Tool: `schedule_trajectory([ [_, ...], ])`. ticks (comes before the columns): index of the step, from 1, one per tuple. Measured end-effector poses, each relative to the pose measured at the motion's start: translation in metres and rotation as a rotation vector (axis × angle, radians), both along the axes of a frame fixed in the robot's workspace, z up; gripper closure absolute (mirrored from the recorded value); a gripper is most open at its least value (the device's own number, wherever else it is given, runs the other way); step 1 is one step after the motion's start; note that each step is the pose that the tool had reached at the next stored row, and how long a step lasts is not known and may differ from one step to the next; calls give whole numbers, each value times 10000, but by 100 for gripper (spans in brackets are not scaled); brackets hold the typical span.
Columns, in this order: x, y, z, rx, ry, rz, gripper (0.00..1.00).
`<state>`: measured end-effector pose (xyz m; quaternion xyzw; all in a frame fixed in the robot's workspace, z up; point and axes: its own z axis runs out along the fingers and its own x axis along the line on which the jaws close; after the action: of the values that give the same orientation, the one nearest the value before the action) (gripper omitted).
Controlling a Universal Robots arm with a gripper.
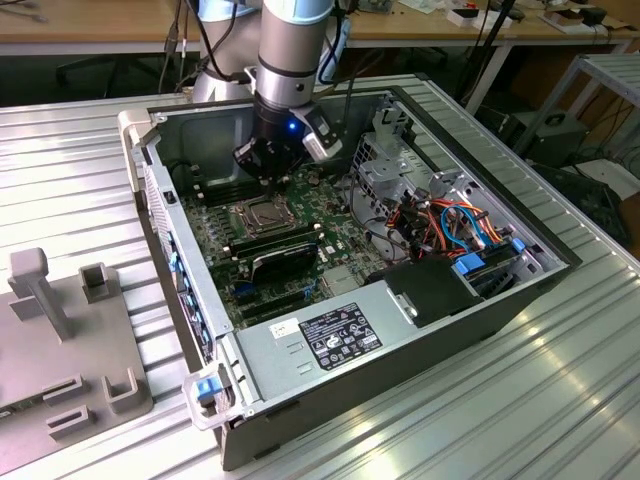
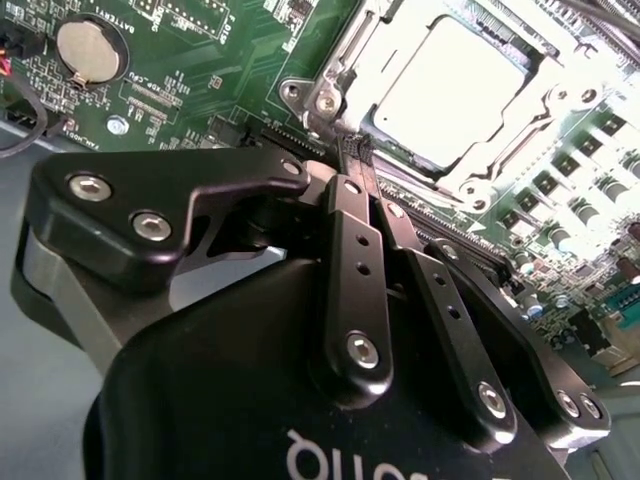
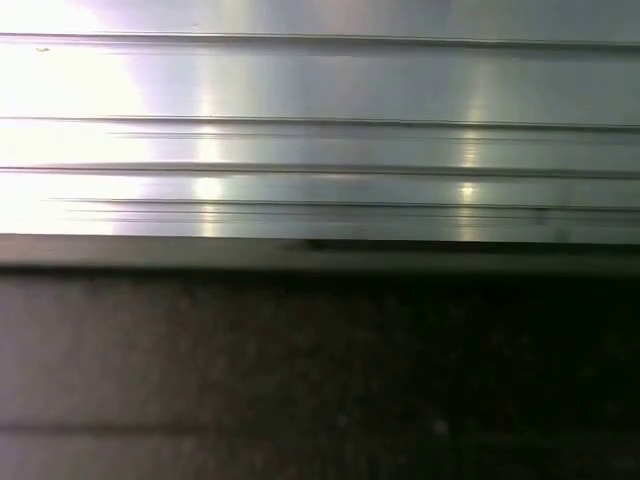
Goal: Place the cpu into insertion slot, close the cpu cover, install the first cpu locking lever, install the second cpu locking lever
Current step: 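Install the first cpu locking lever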
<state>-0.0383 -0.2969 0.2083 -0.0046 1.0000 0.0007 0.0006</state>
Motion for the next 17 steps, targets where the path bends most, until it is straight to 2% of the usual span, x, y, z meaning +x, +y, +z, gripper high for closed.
schedule_trajectory([
  [10,0,-22,-50,-7,4,-1,89],
  [13,1,-23,-82,-2,3,-1,89],
  [17,1,-23,-116,-27,26,0,89],
])
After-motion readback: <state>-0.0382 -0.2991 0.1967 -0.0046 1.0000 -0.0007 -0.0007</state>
